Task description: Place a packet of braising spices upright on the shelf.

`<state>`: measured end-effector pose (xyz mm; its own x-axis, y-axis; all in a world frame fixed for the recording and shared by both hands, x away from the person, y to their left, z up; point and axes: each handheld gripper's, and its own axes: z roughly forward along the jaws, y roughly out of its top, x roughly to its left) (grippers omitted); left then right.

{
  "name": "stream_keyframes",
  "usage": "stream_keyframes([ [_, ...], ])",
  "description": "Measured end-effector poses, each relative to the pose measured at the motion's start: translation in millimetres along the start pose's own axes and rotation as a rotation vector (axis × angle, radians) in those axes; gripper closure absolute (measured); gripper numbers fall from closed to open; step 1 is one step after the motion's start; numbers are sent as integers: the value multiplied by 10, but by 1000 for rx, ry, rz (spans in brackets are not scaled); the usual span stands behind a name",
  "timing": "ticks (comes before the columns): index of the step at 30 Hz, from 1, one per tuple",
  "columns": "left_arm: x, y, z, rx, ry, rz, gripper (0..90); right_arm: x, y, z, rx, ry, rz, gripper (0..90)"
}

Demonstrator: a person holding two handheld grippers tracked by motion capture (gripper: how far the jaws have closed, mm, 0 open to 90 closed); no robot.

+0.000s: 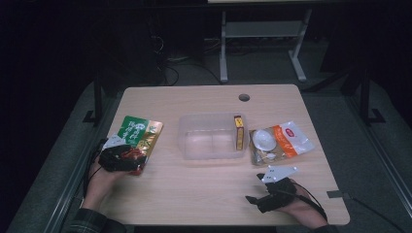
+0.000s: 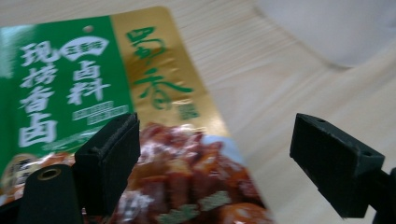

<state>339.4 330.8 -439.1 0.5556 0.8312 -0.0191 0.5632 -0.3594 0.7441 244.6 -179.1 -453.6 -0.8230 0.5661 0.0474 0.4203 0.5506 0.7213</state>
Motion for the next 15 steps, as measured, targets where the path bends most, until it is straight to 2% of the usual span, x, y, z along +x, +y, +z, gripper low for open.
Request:
stream_keyframes([
  [5,206,7,56,17,61,-25,147,-5,0,10,6,-2,-2,145],
  [6,282,-2,72,2,80,-48,147,-5,0,14,7,-2,-2,145],
  [9,357,0,88,15,94,-57,147,-5,1,17,6,-1,-2,146],
  [14,499,12,135,25,143,-80,136,-9,0,19,10,-2,1,146],
  [15,527,12,147,28,141,-86,136,-9,0,19,10,-2,1,146],
])
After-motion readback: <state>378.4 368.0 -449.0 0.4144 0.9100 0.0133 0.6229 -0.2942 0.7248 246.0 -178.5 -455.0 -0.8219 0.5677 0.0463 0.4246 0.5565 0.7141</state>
